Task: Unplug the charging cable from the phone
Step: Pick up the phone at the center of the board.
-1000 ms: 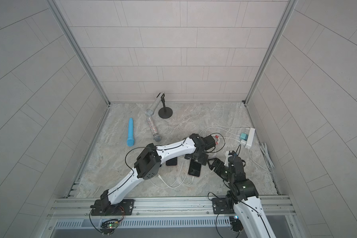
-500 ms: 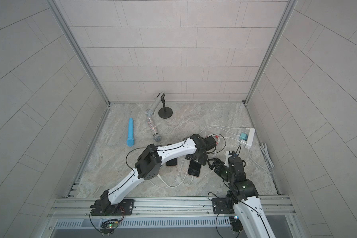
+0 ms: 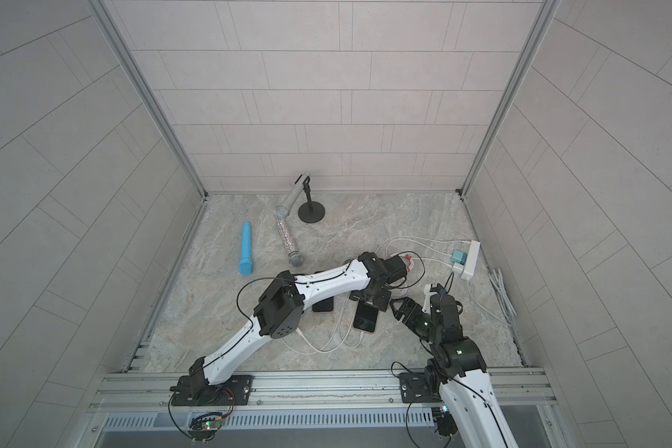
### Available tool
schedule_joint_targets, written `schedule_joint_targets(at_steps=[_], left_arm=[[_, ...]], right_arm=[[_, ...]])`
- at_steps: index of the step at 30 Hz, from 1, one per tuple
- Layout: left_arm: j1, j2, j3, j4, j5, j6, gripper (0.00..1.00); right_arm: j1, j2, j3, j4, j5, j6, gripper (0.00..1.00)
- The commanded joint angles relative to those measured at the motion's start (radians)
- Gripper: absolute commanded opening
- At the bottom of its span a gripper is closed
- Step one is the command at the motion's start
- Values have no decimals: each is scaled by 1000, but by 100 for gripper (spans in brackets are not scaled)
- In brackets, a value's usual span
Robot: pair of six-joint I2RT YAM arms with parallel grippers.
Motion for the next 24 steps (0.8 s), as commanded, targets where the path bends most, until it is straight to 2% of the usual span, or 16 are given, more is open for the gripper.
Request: schedule_joint_targets(at_steps=[1, 17, 24], left_arm=[[16, -56, 7, -41, 0, 24, 0], [50, -160, -4, -16, 85, 24, 0], [79, -193, -4, -15, 130, 43, 0]], right_arm=[[-4, -1, 34, -3, -10, -21, 85], [-4, -3, 40, 4, -59, -26, 85], [-4, 9, 14, 96, -166, -23, 84]])
